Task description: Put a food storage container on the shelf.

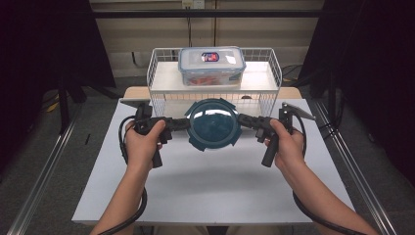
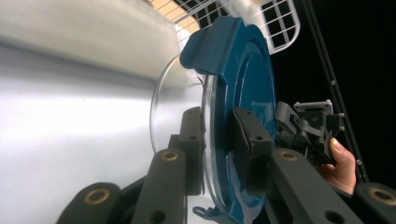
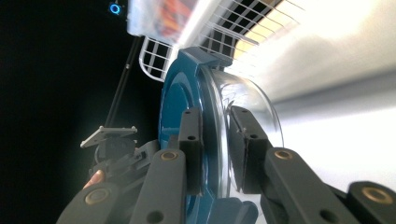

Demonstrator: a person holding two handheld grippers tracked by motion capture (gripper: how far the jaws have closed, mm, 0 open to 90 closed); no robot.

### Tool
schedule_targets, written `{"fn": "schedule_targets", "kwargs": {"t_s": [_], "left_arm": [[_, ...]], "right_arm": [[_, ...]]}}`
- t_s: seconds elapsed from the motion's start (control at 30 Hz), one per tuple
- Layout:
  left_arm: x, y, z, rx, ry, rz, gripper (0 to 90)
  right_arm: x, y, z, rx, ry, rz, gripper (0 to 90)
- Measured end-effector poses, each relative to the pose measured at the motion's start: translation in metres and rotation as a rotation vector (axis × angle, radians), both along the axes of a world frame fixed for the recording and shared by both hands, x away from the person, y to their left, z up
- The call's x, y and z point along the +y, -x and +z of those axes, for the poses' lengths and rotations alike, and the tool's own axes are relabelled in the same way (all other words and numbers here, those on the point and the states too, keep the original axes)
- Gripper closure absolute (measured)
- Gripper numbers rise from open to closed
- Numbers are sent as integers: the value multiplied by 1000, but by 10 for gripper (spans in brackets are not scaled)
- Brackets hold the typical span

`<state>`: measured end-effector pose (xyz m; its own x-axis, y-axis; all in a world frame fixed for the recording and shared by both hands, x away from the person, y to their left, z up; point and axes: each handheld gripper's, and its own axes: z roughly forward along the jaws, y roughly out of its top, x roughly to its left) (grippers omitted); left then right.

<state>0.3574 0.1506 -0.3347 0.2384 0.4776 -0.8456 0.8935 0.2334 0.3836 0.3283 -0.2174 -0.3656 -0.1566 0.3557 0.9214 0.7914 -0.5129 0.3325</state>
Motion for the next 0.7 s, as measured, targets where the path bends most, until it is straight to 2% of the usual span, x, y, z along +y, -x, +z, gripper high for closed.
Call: {"fn": "schedule_targets", "kwargs": {"t_s": [0.03, 0.2, 0.4, 0.5, 0.57, 0.7], "left_arm": [[0, -1, 4, 2, 7, 1, 749], [-1, -9, 30, -16, 24, 3, 749], [-2, -19, 61, -29, 44, 5, 749], [-2, -24, 76, -31, 54, 3, 748], [-2, -29, 86, -40, 45, 4, 748], [0, -42, 102, -28, 59, 7, 749]], "right_arm": [[0, -2, 6, -17, 2, -4, 764], [-1, -10, 34, -48, -12, -23, 765], [-1, -22, 67, -76, -56, -43, 770], [-1, -28, 86, -93, -60, -50, 772], [1, -32, 99, -105, -53, -57, 773], [3, -45, 119, -109, -52, -71, 774]]}}
